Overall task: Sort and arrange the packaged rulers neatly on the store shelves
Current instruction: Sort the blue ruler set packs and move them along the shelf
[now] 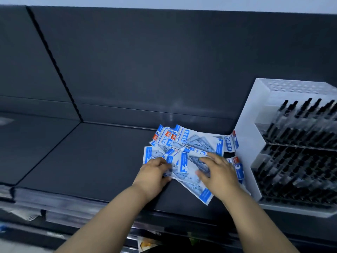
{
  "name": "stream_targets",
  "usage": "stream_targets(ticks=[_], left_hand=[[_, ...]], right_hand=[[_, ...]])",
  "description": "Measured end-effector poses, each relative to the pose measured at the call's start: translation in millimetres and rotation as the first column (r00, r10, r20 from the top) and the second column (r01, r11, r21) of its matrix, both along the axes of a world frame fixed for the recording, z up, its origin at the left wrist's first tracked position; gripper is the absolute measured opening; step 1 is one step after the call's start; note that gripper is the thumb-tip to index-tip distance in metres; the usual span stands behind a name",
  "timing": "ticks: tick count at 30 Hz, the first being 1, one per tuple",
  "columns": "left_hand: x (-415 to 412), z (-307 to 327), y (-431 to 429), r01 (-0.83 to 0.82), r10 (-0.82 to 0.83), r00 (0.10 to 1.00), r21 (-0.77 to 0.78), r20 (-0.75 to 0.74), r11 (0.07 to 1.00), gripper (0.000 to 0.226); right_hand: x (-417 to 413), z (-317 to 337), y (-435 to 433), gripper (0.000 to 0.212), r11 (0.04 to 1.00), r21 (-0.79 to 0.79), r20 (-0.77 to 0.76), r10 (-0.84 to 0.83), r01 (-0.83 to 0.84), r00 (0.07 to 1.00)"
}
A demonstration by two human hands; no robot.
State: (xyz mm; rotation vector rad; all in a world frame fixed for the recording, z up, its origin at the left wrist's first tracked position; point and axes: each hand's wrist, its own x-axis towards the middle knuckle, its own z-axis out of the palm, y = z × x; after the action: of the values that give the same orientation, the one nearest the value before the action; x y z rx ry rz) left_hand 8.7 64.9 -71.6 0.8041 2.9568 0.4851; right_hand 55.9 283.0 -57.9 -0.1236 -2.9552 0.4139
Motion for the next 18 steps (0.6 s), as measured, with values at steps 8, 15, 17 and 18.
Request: stream_targets(ticks=[8,15,17,18], left_hand=[[-1,2,-13,0.127,-0.163,0.953,-0.151,-0.256,0.980,0.042],[8,-1,-9,0.216,-0.228,0.938,-0.072,-0.262,0.974,0.008],[10,-2,-10,0.234,-0.234,0.947,-0.025,-0.220,0.972,0.019],[10,-2,-10,0.234,-0.233,0.950,-0.017,-0.207,0.972,0.023]], right_hand=[[19,16,1,0.030,0.982,-0.158,-0.104,-0.123,0.106,0.987],[5,39,0,0.035,0.907,-0.390,-0.076,-0.206,0.161,0.975],[5,30,-1,0.040,0.923,-0.368,-0.023,-0.128,0.111,0.991],[7,24,-1,0.043,0.944,-0.319,0.019,-0.088,0.089,0.996]])
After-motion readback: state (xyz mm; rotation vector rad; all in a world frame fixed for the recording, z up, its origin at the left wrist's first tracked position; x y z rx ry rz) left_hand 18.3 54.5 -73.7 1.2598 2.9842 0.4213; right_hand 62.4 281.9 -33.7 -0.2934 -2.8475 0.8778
